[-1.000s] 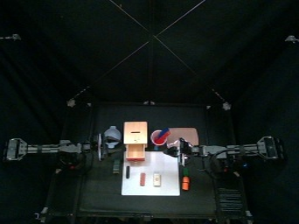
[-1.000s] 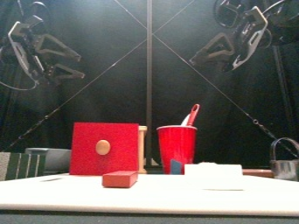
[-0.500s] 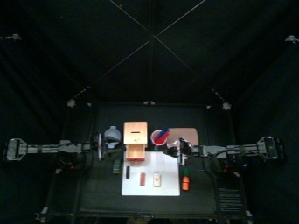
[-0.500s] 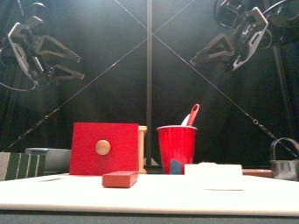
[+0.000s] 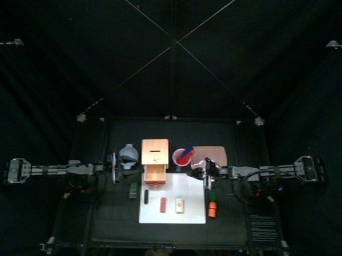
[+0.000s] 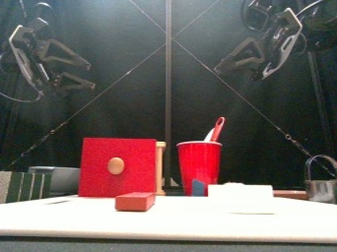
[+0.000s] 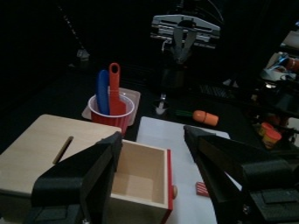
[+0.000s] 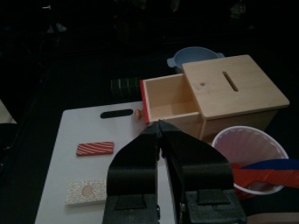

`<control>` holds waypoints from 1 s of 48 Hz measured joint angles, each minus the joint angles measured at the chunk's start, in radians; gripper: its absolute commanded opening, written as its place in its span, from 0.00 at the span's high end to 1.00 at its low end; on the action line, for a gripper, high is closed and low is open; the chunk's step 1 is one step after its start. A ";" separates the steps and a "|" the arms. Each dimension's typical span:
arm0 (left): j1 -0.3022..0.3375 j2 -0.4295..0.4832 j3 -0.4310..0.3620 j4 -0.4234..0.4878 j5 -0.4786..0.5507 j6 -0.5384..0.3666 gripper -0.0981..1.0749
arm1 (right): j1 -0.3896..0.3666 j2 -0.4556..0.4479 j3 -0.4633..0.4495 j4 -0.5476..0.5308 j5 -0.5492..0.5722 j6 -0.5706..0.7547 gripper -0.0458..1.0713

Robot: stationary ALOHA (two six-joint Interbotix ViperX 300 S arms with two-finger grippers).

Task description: Grab cookie cutter

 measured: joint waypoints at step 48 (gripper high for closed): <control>0.000 -0.002 0.000 -0.002 0.000 0.000 0.14 | -0.011 0.002 0.008 0.000 -0.002 -0.003 0.94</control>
